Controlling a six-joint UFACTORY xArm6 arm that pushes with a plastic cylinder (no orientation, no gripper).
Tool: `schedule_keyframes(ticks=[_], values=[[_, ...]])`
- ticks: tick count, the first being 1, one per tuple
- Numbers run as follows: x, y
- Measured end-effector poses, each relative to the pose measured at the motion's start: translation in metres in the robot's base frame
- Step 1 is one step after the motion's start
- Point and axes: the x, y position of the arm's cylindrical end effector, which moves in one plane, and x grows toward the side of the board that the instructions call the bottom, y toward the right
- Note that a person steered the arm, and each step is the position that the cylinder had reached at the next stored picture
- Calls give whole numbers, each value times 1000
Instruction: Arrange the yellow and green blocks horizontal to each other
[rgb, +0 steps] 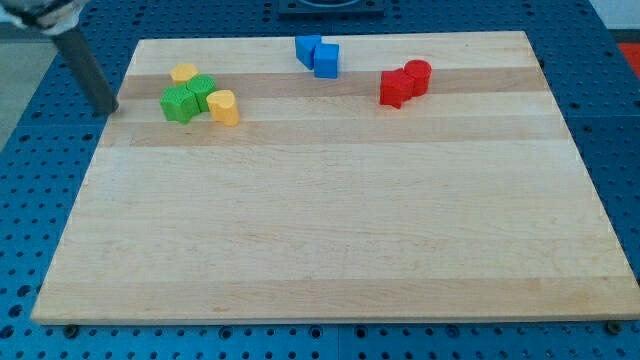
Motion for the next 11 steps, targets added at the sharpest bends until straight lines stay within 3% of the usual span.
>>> schedule_keyframes(ticks=[1, 5, 8, 11], values=[[-36, 11], [-35, 168], [-7, 228], [43, 245]])
